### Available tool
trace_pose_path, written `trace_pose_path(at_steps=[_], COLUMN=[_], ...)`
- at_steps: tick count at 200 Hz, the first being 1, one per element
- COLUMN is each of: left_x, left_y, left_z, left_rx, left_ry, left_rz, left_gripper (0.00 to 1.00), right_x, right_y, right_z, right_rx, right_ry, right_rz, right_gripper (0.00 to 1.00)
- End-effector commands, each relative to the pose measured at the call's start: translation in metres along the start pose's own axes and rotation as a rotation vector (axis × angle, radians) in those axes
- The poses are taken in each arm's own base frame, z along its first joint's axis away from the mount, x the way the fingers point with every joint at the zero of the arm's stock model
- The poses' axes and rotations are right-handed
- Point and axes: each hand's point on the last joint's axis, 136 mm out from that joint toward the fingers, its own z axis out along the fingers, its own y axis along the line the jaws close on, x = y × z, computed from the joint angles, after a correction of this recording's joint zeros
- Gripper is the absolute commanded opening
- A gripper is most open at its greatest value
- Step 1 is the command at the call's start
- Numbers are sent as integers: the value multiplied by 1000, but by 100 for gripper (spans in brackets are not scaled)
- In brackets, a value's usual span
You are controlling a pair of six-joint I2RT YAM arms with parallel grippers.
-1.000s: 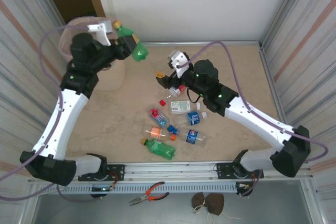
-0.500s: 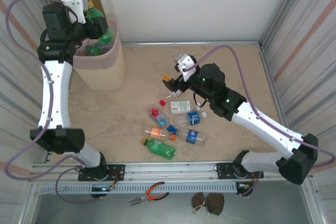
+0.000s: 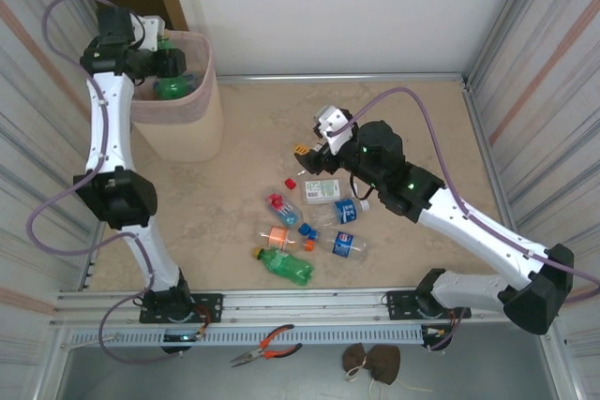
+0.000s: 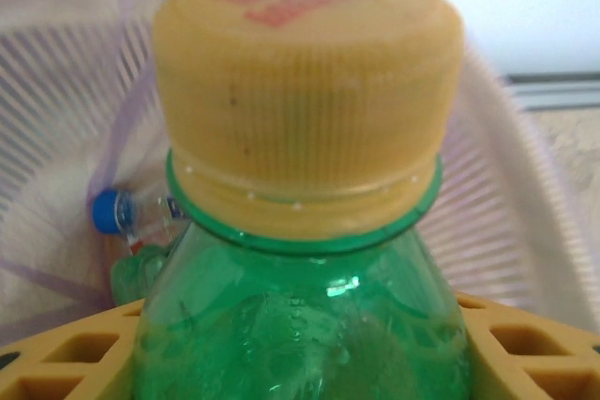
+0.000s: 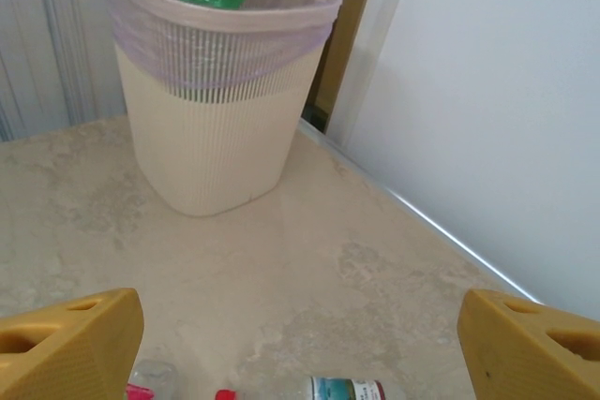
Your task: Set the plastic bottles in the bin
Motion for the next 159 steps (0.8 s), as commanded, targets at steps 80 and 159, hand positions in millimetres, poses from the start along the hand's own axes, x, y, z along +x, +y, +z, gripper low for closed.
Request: trace_pose_path(at_steps=[80,159], left_x=[93,72], left_y=[18,5], left_z=[65,39], left_rx=[-11,27], left_ry=[311,234], left_rz=[-19,-11], left_gripper=[66,78], right_x=[19,42], right_y=[-6,-29], right_z=[-16,-23], right_rx=[50,200], right_ry=[61,171], right_rz=[13,173], right_gripper=[87,89])
